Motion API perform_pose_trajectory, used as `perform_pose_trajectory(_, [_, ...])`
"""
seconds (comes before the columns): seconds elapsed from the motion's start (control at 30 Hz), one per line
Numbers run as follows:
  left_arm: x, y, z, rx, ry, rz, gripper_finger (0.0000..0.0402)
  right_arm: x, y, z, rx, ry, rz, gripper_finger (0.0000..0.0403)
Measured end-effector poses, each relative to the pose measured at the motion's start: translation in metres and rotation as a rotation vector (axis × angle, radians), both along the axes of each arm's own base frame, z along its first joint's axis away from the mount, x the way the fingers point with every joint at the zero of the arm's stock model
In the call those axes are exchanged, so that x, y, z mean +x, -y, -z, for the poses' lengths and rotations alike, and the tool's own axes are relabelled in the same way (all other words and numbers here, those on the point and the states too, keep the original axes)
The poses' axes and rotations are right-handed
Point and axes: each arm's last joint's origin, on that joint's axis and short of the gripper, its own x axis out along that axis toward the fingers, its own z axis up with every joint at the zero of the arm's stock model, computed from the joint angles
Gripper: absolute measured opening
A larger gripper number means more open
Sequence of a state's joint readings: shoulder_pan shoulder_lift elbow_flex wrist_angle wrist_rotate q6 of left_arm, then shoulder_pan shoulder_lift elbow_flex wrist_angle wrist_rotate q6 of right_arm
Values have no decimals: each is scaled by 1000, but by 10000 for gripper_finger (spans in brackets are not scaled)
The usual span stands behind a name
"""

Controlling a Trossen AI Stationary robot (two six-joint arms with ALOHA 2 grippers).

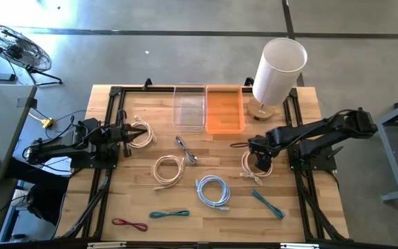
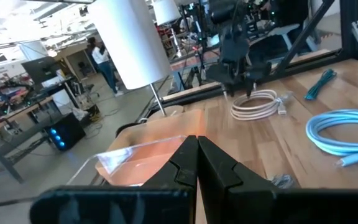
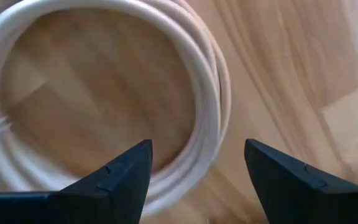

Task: Pick & Place USB Port
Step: Put the bottom right light brown hdmi cable into the orange bin

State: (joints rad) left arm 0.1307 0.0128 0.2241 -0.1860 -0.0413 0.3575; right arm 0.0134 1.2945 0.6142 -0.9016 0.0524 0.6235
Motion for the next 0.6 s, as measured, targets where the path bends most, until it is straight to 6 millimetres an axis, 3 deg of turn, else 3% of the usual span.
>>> perform_pose_trajectory(0.17, [0, 1, 0, 1, -1, 27, 1, -7, 7, 23, 36, 67, 48, 244])
perform_pose_trajectory(0.23, [0, 1, 0, 1, -3, 32, 1, -11, 8, 29, 54, 75, 63, 226])
perform_pose_trajectory(0.3, [0, 1, 1, 1, -5, 32, 1, -14, 9, 32, 56, 75, 85, 186])
perform_pose_trajectory(0.47, [0, 1, 2, -19, -19, 43, 1, -12, 9, 28, 57, 58, 50, 30])
perform_pose_trajectory(0.6, [0, 2, 3, -30, -31, 54, 1, -7, 10, 24, 42, 72, 49, 28])
